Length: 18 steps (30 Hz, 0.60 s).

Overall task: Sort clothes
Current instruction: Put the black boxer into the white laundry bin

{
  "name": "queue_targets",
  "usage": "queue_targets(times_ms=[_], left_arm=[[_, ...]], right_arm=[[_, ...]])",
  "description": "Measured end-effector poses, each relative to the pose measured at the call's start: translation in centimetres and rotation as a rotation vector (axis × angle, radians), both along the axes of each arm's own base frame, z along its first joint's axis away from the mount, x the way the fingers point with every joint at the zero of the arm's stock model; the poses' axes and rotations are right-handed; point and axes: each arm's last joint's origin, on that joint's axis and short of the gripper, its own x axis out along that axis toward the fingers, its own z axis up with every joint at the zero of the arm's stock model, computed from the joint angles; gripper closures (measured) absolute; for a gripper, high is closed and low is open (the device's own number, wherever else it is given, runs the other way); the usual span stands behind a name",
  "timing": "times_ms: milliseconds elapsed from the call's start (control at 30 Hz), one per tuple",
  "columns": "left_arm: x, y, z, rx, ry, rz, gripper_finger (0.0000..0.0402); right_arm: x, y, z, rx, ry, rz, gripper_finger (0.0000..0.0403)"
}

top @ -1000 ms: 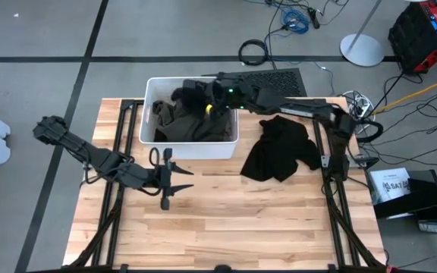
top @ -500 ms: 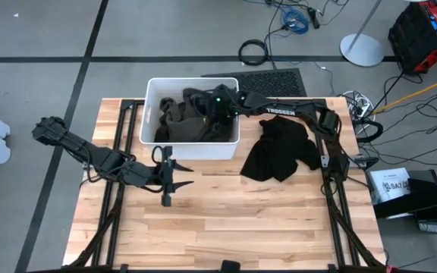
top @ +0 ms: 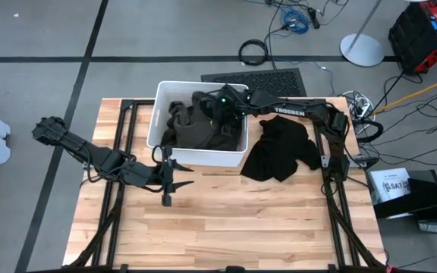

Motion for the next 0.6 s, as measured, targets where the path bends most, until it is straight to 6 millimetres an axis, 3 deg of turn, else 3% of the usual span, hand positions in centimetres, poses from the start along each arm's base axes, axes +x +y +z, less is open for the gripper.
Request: queue_targets(times_ms=[133, 300, 467, 600], left_arm=[[0.0, 0.0, 0.0, 0.000, 0.000, 0.000, 0.0238], [0.0, 0.0, 0.0, 0.000, 0.000, 0.000, 0.0238], [0.0, 0.0, 0.0, 0.000, 0.001, 0.000, 0.0238], [0.0, 0.0, 0.0, 0.002, 0.004, 0.000, 0.0238]], right_arm=[[0.3, 0.4, 0.3, 0.030, -0.040, 0.013, 0.0312], [0.6, 0.8, 1.3, 0.041, -0.054, 0.007, 0.0212], [1.1, 1.5, 4.5, 0.018, -0.105, 0.041, 0.0125], [1.1, 2.1, 7.9, -0.006, -0.147, 0.068, 0.0084]])
